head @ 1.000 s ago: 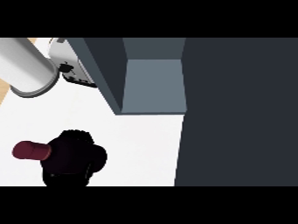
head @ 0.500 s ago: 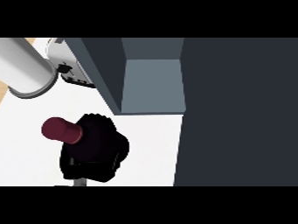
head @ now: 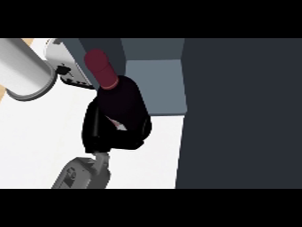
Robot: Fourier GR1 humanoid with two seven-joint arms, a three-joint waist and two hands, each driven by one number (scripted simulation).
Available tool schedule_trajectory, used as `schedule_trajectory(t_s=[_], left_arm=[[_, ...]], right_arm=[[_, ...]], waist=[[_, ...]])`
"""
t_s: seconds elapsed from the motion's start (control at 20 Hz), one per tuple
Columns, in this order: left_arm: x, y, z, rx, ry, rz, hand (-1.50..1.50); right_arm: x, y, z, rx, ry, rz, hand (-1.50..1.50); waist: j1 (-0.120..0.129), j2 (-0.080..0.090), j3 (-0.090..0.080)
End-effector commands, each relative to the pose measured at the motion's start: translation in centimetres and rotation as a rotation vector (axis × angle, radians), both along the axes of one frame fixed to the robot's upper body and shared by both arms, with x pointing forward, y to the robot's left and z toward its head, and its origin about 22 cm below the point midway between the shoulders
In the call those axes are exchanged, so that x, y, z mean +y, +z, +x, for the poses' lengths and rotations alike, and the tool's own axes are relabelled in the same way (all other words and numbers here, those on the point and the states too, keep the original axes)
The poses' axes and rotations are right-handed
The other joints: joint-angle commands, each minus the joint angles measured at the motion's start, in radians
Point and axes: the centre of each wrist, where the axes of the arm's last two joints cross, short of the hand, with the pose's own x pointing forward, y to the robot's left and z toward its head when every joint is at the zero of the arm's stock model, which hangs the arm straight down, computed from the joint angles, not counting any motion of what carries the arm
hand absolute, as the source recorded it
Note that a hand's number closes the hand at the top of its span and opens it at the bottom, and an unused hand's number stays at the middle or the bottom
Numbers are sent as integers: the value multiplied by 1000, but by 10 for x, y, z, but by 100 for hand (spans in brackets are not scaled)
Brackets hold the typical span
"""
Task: Pick up the wine, place it into the cabinet and close the cabinet
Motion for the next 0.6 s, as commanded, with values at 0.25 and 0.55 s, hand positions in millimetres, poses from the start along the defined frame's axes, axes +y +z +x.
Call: schedule_trajectory(t_s=[0.25,0.55], left_arm=[[-15,5,38,58,41,64,150],[-19,-34,49,99,68,128,150]], right_arm=[[-12,33,-47,-48,63,68,-150],[-11,29,-44,-53,72,67,-150]], waist=[[1,1,0],[-3,3,-1]])
